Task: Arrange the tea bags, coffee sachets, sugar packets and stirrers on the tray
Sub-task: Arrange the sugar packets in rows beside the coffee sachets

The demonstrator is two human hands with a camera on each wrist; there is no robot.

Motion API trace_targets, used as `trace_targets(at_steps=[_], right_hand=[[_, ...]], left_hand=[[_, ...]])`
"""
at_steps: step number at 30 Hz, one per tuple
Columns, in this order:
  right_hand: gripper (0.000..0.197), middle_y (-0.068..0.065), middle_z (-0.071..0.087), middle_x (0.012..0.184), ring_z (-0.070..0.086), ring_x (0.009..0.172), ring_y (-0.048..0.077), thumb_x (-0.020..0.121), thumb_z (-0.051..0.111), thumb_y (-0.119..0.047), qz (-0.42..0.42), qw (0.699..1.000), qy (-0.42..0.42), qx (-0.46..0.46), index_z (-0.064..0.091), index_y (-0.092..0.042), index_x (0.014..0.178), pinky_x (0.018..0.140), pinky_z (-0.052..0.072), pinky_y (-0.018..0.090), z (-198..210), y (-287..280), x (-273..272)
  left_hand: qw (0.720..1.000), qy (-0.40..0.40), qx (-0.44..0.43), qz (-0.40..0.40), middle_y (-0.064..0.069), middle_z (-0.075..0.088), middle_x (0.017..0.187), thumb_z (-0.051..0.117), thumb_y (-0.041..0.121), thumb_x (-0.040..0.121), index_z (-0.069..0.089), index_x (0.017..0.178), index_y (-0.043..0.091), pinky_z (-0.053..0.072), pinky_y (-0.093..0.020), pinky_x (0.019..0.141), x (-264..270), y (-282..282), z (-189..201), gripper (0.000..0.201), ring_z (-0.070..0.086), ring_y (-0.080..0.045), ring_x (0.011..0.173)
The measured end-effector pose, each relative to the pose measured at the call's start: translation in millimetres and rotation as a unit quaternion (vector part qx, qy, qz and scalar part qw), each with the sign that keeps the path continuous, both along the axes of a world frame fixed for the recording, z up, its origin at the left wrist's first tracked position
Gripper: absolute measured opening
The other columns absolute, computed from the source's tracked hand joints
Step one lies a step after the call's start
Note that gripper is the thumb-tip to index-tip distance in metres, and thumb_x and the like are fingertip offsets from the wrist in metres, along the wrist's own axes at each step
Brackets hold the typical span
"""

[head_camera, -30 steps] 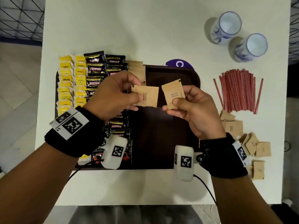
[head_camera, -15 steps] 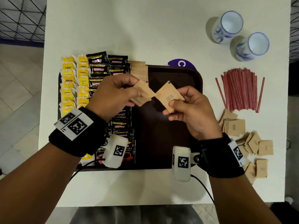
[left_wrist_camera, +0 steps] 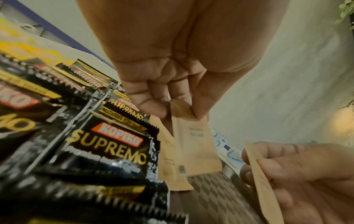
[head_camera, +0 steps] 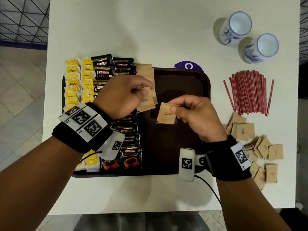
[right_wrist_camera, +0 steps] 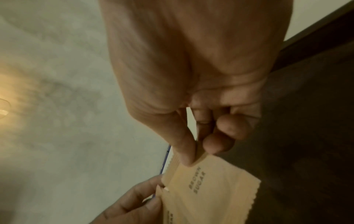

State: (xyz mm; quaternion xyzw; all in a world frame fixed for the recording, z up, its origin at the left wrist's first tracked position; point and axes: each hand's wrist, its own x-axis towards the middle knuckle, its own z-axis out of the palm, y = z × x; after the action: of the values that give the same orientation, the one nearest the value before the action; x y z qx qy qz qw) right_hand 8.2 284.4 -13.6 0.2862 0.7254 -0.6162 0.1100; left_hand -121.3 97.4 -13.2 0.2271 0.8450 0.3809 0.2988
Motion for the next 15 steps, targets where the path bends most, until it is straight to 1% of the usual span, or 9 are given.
trace_targets(at_steps=[3, 4, 5, 6, 8, 10, 12, 13, 15], right_hand=[[0.024, 0.007, 0.074, 0.085, 0.058, 0.063, 0.001, 0.093, 0.063, 0.001, 0.049, 0.999, -0.009, 0.013, 0.078, -0.017, 0.096, 0.056, 0.047, 0.016, -7, -2, -4], [0.024, 0.009, 0.074, 0.085, 0.058, 0.064, 0.005, 0.093, 0.063, 0.001, 0.058, 0.998, -0.015, 0.017, 0.077, -0.019, 0.095, 0.057, 0.048, 0.019, -10, -3, -5], [0.023, 0.011, 0.073, 0.083, 0.058, 0.064, 0.009, 0.092, 0.064, 0.001, 0.061, 0.998, -0.020, 0.019, 0.077, -0.017, 0.095, 0.057, 0.049, 0.021, -13, -4, -8], [0.018, 0.012, 0.072, 0.080, 0.059, 0.063, 0.013, 0.091, 0.065, 0.001, 0.056, 0.998, -0.023, 0.017, 0.076, -0.014, 0.093, 0.056, 0.049, 0.023, -16, -5, -10], [0.009, 0.011, 0.069, 0.072, 0.059, 0.061, 0.017, 0.088, 0.070, 0.000, 0.039, 0.999, -0.032, 0.016, 0.072, -0.009, 0.089, 0.053, 0.049, 0.025, -20, -9, -17], [0.008, 0.013, 0.069, 0.071, 0.059, 0.060, 0.019, 0.086, 0.072, -0.002, 0.038, 0.998, -0.042, 0.024, 0.071, -0.010, 0.086, 0.053, 0.048, 0.026, -24, -12, -22], [0.010, 0.014, 0.071, 0.075, 0.060, 0.059, 0.015, 0.085, 0.074, -0.005, 0.043, 0.997, -0.042, 0.041, 0.071, -0.014, 0.084, 0.056, 0.050, 0.027, -27, -14, -26], [0.010, 0.013, 0.072, 0.076, 0.061, 0.059, 0.014, 0.084, 0.075, -0.006, 0.044, 0.997, -0.039, 0.052, 0.072, -0.016, 0.083, 0.057, 0.052, 0.031, -28, -16, -27], [0.012, 0.008, 0.070, 0.070, 0.060, 0.057, 0.014, 0.083, 0.076, -0.010, 0.043, 0.995, -0.032, 0.079, 0.072, -0.020, 0.080, 0.059, 0.054, 0.037, -32, -19, -30]], left_hand=[[0.997, 0.028, -0.018, -0.065, 0.015, 0.067, 0.098, 0.058, 0.017, 0.095, 0.070, 0.110, 0.037, 0.040, -0.011, 0.078, -5, 9, 0, 0.027, 0.060, 0.001, 0.088], [0.995, 0.041, -0.022, -0.086, 0.018, 0.064, 0.096, 0.058, 0.014, 0.095, 0.071, 0.110, 0.035, 0.036, -0.008, 0.076, -7, 12, -1, 0.029, 0.057, 0.003, 0.085], [0.993, 0.051, -0.025, -0.104, 0.019, 0.059, 0.090, 0.058, 0.010, 0.093, 0.071, 0.110, 0.032, 0.033, -0.004, 0.073, -9, 16, -3, 0.031, 0.054, 0.005, 0.081], [0.991, 0.058, -0.031, -0.119, 0.020, 0.054, 0.085, 0.058, 0.005, 0.091, 0.072, 0.110, 0.030, 0.033, -0.001, 0.069, -11, 19, -5, 0.034, 0.052, 0.005, 0.077], [0.988, 0.067, -0.046, -0.134, 0.016, 0.058, 0.084, 0.060, 0.001, 0.087, 0.072, 0.110, 0.026, 0.036, 0.002, 0.069, -14, 23, -8, 0.037, 0.055, 0.001, 0.077], [0.989, 0.064, -0.051, -0.124, 0.009, 0.068, 0.085, 0.062, 0.004, 0.086, 0.073, 0.106, 0.023, 0.043, -0.004, 0.073, -15, 26, -9, 0.030, 0.062, -0.003, 0.080], [0.990, 0.059, -0.054, -0.113, 0.006, 0.071, 0.083, 0.065, 0.007, 0.084, 0.074, 0.098, 0.020, 0.053, -0.020, 0.079, -14, 29, -9, 0.021, 0.066, -0.005, 0.079], [0.991, 0.061, -0.059, -0.108, 0.006, 0.072, 0.083, 0.067, 0.009, 0.084, 0.075, 0.095, 0.019, 0.054, -0.025, 0.080, -14, 30, -9, 0.018, 0.066, -0.006, 0.078], [0.990, 0.068, -0.072, -0.102, 0.005, 0.072, 0.083, 0.068, 0.010, 0.083, 0.075, 0.093, 0.019, 0.054, -0.026, 0.079, -14, 32, -11, 0.015, 0.066, -0.006, 0.078]])
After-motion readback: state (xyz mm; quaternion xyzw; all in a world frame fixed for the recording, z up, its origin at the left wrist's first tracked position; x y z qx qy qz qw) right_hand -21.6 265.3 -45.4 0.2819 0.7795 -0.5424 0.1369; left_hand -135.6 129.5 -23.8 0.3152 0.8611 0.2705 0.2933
